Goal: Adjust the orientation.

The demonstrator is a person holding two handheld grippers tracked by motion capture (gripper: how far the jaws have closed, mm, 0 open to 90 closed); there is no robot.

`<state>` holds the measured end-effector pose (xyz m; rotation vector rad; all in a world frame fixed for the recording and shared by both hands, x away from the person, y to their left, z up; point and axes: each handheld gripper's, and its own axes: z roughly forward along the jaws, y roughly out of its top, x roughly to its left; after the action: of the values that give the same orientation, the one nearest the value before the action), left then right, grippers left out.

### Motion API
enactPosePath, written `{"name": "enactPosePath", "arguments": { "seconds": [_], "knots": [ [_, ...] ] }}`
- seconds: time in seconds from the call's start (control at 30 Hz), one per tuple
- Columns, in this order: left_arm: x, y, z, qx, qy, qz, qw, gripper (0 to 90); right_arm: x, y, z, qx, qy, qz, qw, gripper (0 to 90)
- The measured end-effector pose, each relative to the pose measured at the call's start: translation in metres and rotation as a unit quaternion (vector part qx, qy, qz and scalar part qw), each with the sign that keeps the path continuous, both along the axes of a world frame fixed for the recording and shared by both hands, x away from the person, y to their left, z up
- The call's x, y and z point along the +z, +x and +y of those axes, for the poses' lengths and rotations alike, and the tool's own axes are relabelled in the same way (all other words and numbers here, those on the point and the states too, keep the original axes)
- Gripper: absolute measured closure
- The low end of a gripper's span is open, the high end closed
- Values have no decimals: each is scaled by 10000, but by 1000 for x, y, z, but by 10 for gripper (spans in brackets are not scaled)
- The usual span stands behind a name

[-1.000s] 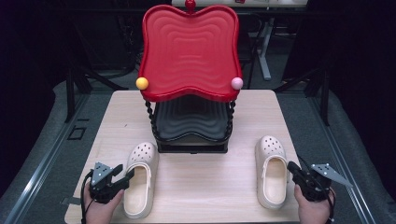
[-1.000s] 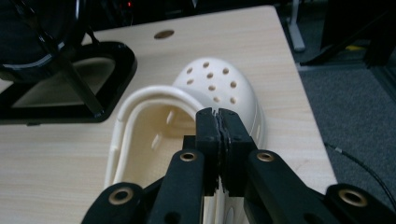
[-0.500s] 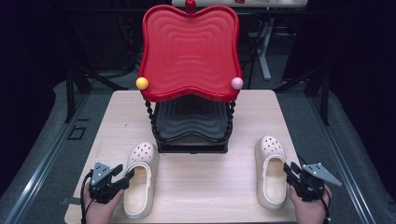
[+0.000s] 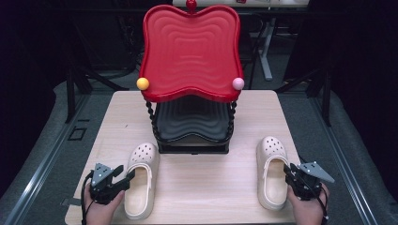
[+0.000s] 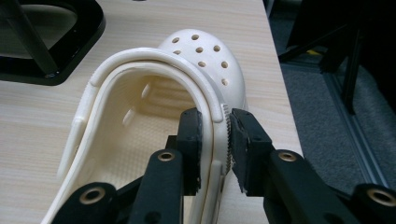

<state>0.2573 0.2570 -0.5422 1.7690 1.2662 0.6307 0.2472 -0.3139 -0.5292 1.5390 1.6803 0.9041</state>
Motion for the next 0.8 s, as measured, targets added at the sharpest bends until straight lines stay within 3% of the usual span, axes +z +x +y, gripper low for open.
{"name": "enactPosePath", "arguments": {
  "seconds": [0.17, 0.4, 0.6, 0.8],
  "knots": [
    [0, 0, 0, -4, -7, 3, 10000, 489, 2, -2, 8, 200, 69, 80, 9997, 744],
    [0, 0, 0, -1, -2, -1, 10000, 489, 6, -4, 34, 544, 5, -18, 9985, 752],
    [0, 0, 0, -1, 5, -2, 10000, 489, 7, -5, 57, 735, -176, -102, 9971, 752],
    [2, -1, 0, -5, 48, -42, 10000, 489, 4, -8, 72, 895, -307, 20, 9955, 748]
  ]
}}
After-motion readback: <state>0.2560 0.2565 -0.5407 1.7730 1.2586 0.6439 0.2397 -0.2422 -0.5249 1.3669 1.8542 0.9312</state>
